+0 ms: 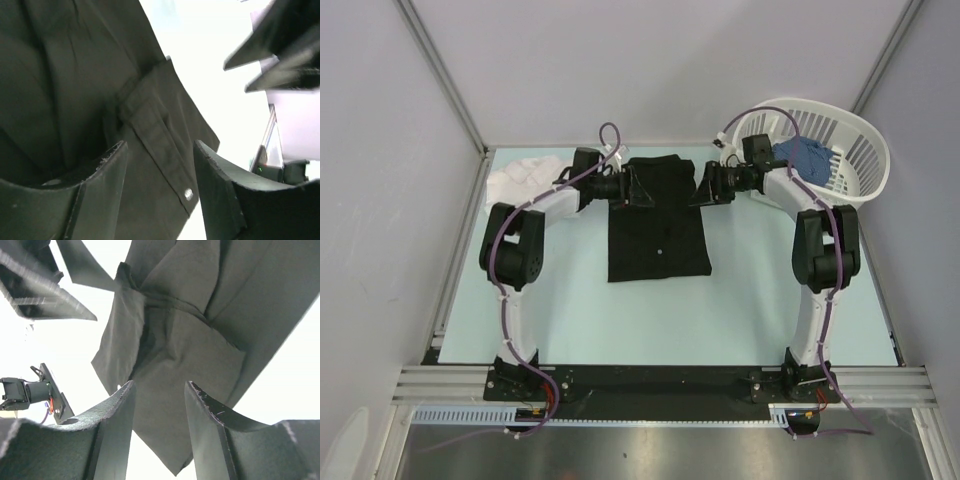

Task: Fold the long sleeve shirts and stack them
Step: Fold the shirt

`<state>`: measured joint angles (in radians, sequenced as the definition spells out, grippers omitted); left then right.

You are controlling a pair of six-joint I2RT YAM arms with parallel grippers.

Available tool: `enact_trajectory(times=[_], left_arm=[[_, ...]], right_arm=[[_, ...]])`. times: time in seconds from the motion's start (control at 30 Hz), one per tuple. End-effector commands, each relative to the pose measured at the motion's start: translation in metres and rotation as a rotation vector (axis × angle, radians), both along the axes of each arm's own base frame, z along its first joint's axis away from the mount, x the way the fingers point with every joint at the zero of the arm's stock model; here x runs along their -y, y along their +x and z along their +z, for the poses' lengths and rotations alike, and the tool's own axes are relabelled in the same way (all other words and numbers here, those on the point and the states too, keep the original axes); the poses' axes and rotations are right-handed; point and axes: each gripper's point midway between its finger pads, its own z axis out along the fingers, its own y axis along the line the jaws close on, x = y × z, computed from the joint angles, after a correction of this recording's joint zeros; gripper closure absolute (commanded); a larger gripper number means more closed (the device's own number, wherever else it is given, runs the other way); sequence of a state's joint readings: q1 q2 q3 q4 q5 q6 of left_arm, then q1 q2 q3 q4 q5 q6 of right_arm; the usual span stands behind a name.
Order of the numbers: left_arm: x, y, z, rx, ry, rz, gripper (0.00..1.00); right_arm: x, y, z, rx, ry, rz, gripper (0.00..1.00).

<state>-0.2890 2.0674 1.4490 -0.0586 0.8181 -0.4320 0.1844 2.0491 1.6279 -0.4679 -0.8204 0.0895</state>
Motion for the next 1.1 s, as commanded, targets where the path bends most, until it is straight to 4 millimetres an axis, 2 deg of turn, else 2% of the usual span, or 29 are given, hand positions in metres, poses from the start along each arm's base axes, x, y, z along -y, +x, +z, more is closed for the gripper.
enact_trajectory(times=[0.0,0.07,0.1,0.17,0.2,0.23,0.27,0.3,0.33,0.37,0.4,0.43,0.47,0.5,0.53,0.57,0.67,0.77,0.8,0.83,0.9,0.93,1.0,1.07], left_arm=[[0.003,0.04,0.014,0.086,-0.004,0.042,0.38],[-0.005,0.043,0.03,0.128,-0.012,0.041,0.32],[-0.009,0.039,0.05,0.195,-0.006,0.022,0.3],[-0.021,0.02,0.047,0.192,0.028,-0.003,0.26],[-0.025,0.006,0.069,0.22,0.014,-0.013,0.25],[-0.029,-0.017,0.051,0.143,0.022,-0.028,0.23],[-0.027,-0.036,0.054,0.106,-0.007,-0.052,0.2],[-0.026,-0.053,0.066,0.106,-0.027,-0.061,0.19],[-0.017,-0.081,0.049,0.05,-0.041,-0.096,0.17],[-0.009,-0.099,0.051,0.003,-0.082,-0.123,0.16],[0.002,-0.124,0.044,-0.032,-0.093,-0.162,0.15],[0.009,-0.129,0.044,-0.021,-0.1,-0.18,0.13],[0.013,-0.133,0.041,-0.016,-0.098,-0.202,0.13],[0.016,-0.139,0.03,-0.062,-0.095,-0.211,0.12],[0.024,-0.136,0.034,-0.068,-0.137,-0.202,0.11],[0.027,-0.137,0.028,-0.109,-0.16,-0.195,0.1],[0.036,-0.142,0.011,-0.217,-0.229,-0.157,0.05],[0.031,-0.146,-0.024,-0.321,-0.223,-0.079,0.05],[0.022,-0.145,-0.038,-0.343,-0.216,-0.037,0.05],[0.016,-0.145,-0.051,-0.36,-0.199,-0.017,0.05],[-0.001,-0.144,-0.073,-0.403,-0.146,0.024,0.05],[-0.005,-0.144,-0.078,-0.382,-0.127,0.015,0.05],[-0.015,-0.144,-0.077,-0.373,-0.111,0.017,0.04],[-0.014,-0.147,-0.055,-0.303,-0.129,-0.032,0.03]], right_arm=[[0.009,-0.013,0.031,0.048,0.016,0.018,0.5],[0.005,-0.027,0.036,0.032,0.06,0.052,0.51],[0.001,-0.032,0.039,0.019,0.088,0.063,0.52],[-0.008,-0.051,0.04,-0.021,0.148,0.111,0.52],[-0.016,-0.061,0.04,-0.033,0.17,0.142,0.52],[-0.021,-0.073,0.037,-0.07,0.201,0.173,0.52],[-0.025,-0.081,0.036,-0.085,0.22,0.197,0.52],[-0.034,-0.092,0.036,-0.116,0.241,0.225,0.52],[-0.039,-0.101,0.037,-0.138,0.27,0.255,0.52],[-0.044,-0.11,0.03,-0.158,0.284,0.275,0.49],[-0.05,-0.12,0.031,-0.205,0.31,0.296,0.47],[-0.053,-0.124,0.028,-0.232,0.323,0.304,0.43],[-0.055,-0.129,0.024,-0.242,0.334,0.314,0.35],[-0.059,-0.135,0.023,-0.253,0.343,0.329,0.27],[-0.061,-0.134,0.023,-0.251,0.35,0.327,0.16],[-0.062,-0.138,0.014,-0.281,0.354,0.318,0.13],[-0.065,-0.138,0.004,-0.355,0.379,0.301,0.09],[-0.057,-0.143,-0.038,-0.428,0.35,0.279,0.09],[-0.051,-0.141,-0.064,-0.469,0.315,0.25,0.09],[-0.041,-0.141,-0.076,-0.521,0.297,0.217,0.1],[-0.029,-0.134,-0.102,-0.495,0.242,0.215,0.1],[-0.019,-0.133,-0.104,-0.517,0.237,0.195,0.1],[-0.013,-0.131,-0.096,-0.484,0.236,0.205,0.09],[-0.01,-0.136,-0.067,-0.449,0.254,0.24,0.09]])
